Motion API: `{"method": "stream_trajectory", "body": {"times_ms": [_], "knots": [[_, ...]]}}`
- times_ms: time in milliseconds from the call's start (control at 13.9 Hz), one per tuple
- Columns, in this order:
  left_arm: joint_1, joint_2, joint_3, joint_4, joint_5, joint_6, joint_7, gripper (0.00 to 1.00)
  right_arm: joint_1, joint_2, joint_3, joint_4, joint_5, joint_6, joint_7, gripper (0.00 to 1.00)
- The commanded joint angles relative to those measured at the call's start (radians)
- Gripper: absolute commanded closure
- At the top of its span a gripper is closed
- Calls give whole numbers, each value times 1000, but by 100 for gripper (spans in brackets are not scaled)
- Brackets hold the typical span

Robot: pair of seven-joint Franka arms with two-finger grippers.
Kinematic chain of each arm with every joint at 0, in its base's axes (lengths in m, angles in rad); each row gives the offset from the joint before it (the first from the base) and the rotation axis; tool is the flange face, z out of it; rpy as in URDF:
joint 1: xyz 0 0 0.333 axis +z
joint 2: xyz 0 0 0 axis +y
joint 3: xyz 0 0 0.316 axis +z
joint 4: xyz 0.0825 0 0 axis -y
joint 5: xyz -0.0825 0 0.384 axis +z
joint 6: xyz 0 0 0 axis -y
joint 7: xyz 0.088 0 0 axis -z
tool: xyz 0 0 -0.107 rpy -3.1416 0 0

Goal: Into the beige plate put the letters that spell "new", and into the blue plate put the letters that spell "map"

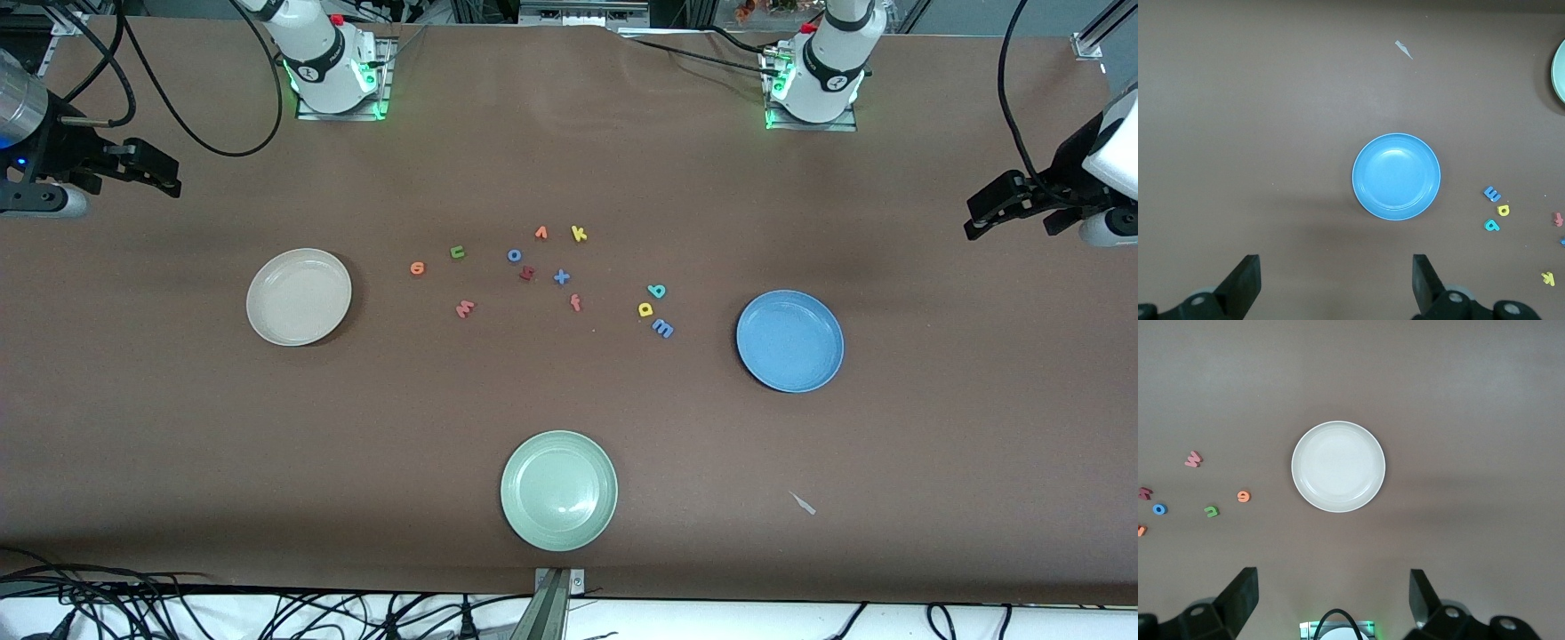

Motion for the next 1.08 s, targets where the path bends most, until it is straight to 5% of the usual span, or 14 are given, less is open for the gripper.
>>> {"method": "stream_trajectory", "body": {"times_ms": [0,1005], "knots": [[-3,19,2,38,-1,-26,21,0,-3,-9,4,3,9,-15,-7,0],[-2,19,-12,38,-1,-37,19,0,-3,-12,4,4,17,-41,-4,0]]}}
